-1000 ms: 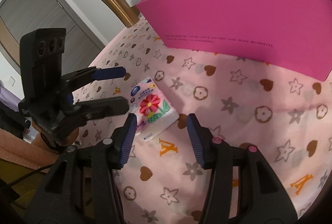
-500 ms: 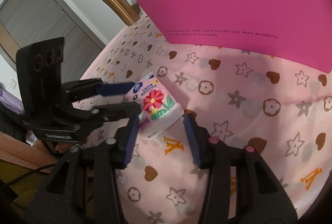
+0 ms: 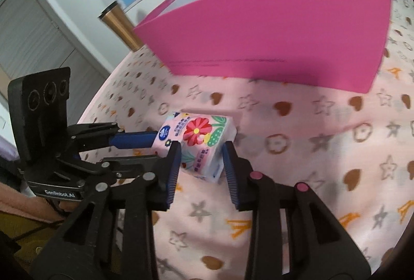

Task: Organize soft objects
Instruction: 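Close the right gripper on the pink flower tissue pack, then lift the flower tissue pack over the box rim and lower it inside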

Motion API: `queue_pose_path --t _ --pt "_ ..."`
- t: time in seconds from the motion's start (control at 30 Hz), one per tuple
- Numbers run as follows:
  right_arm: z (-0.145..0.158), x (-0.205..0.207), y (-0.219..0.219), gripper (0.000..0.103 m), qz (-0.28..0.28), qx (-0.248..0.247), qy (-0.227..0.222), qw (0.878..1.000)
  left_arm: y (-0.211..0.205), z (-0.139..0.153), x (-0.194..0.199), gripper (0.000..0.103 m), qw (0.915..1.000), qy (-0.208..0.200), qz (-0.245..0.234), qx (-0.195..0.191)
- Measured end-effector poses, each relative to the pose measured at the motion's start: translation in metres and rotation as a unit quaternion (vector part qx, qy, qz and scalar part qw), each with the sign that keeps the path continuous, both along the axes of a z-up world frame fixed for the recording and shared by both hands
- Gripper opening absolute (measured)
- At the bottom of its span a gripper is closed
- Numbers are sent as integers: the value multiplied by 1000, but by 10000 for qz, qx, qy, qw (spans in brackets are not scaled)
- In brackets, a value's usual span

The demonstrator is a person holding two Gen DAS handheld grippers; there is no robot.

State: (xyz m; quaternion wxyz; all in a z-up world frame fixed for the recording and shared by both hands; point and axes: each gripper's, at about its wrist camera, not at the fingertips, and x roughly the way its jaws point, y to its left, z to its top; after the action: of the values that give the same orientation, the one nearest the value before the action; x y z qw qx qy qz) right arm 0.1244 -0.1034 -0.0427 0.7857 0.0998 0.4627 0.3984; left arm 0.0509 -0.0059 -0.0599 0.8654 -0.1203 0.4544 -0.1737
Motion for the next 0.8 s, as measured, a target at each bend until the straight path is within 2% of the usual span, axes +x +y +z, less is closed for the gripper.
queue_pose_path --t 0.4,0.8 --pt "-8 2 -8 37 -109 13 31 9999 -7 -4 5 38 9998 92 45 161" --pt "3 -5 -9 37 -134 -30 -201 9997 -10 9 3 38 9997 -99 -13 218"
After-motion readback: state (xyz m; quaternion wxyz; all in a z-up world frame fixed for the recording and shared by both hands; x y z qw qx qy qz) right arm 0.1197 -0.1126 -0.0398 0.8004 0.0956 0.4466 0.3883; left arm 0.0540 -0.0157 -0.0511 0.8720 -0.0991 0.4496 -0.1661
